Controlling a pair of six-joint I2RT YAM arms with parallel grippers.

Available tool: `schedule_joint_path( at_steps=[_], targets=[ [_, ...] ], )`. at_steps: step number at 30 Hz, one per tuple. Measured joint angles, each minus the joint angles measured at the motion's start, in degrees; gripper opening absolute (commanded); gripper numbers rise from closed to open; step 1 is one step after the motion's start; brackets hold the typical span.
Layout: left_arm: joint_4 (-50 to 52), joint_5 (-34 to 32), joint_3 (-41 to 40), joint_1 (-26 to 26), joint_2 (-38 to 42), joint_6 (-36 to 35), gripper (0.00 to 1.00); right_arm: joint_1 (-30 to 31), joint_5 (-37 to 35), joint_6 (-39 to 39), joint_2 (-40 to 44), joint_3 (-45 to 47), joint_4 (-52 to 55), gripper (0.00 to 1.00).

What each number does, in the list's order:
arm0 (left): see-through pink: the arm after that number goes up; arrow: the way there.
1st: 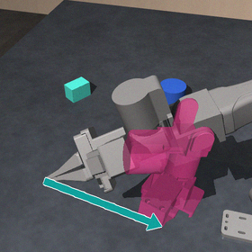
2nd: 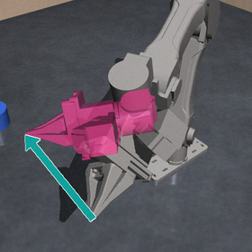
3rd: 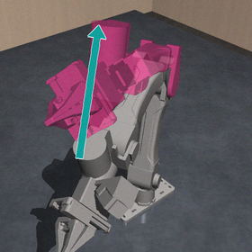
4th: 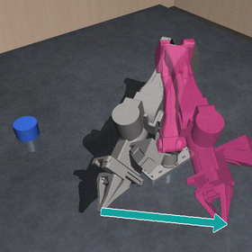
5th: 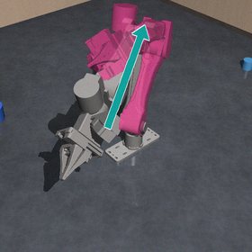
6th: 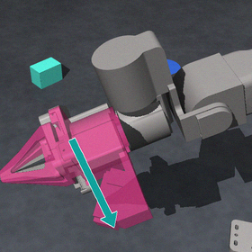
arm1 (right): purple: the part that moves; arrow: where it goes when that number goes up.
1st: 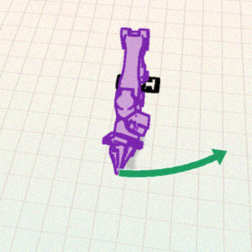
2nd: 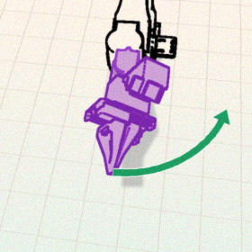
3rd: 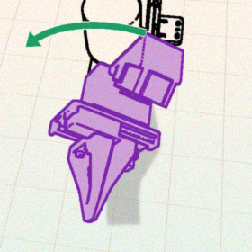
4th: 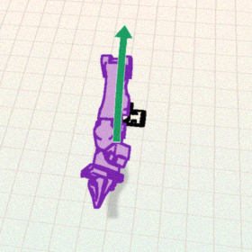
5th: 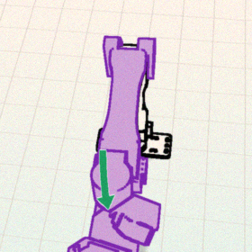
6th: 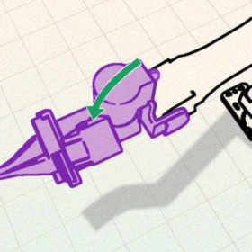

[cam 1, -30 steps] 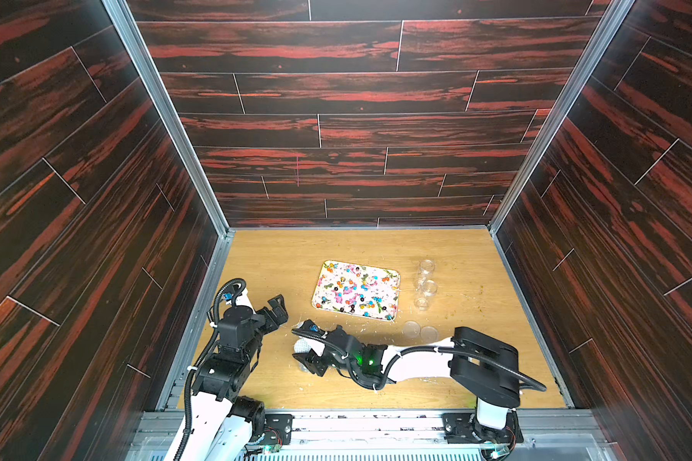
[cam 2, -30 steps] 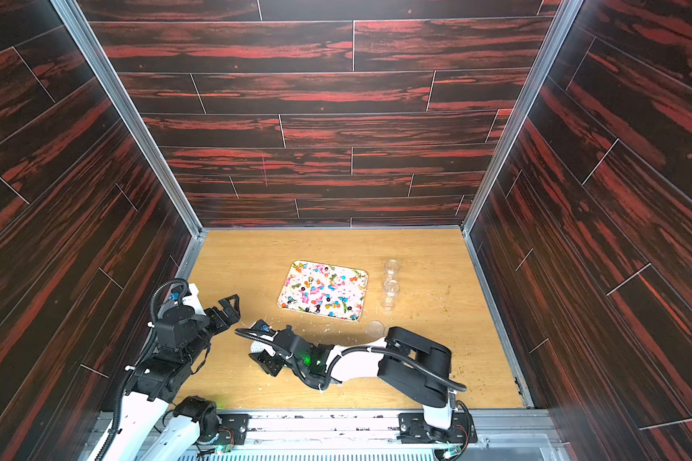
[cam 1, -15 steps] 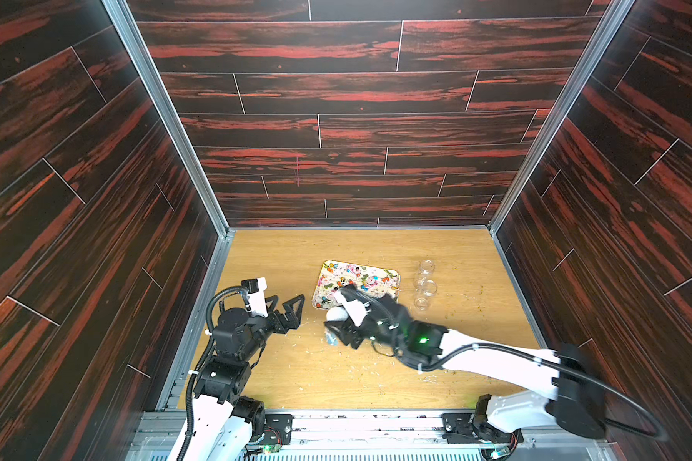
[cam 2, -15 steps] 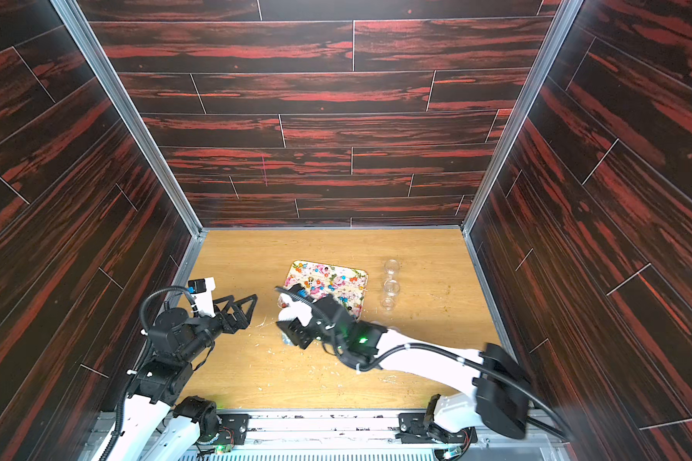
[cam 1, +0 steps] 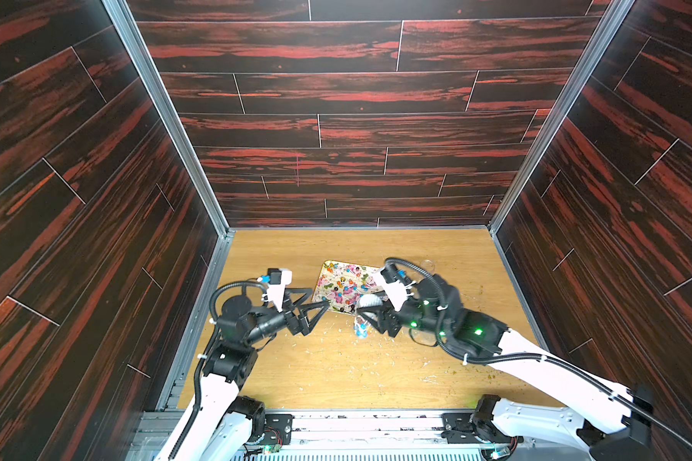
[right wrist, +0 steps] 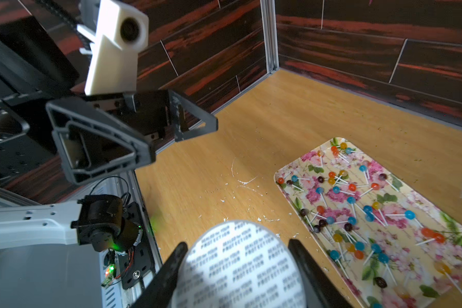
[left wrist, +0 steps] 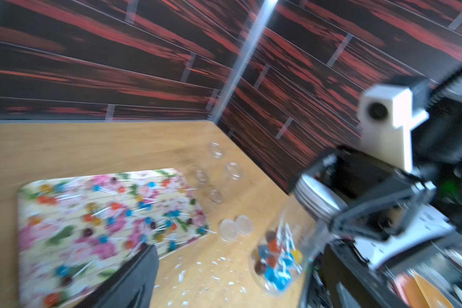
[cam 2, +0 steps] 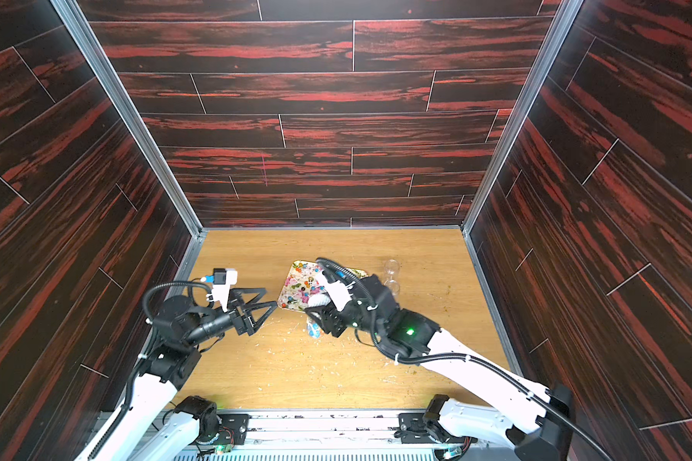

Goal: Pour the candies out of the jar
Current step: Pick up the jar from the center of the board.

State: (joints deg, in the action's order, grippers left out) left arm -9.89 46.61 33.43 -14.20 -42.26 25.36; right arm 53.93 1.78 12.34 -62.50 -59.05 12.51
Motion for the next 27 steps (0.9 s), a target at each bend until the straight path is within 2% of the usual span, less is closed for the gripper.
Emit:
schedule_joint_path(
  at_steps=[6, 9, 18, 27],
  targets=[
    [0.0, 1.4, 3.54, -8.02, -4.26, -4.94, 1.0, -2.82, 2.8, 1.62, 1.64, -0.15, 1.86, 0.44],
    [0.09, 2.03, 5.29, -10.4, -7.34, -7.26, 0.99, -4.0, 4.5, 2.19, 1.77, -0.66, 2.73, 0.44],
    [0.02, 2.91, 8.76, -15.1, -12.96, -10.86, 0.99, -6.27, 8.76, 3.45, 1.79, -2.08, 3.69, 0.43],
    [0.02, 3.65, 9.33, -16.7, -14.03, -12.35, 0.99, -8.7, 12.17, 4.9, 1.79, -3.06, 3.5, 0.43]
  ],
)
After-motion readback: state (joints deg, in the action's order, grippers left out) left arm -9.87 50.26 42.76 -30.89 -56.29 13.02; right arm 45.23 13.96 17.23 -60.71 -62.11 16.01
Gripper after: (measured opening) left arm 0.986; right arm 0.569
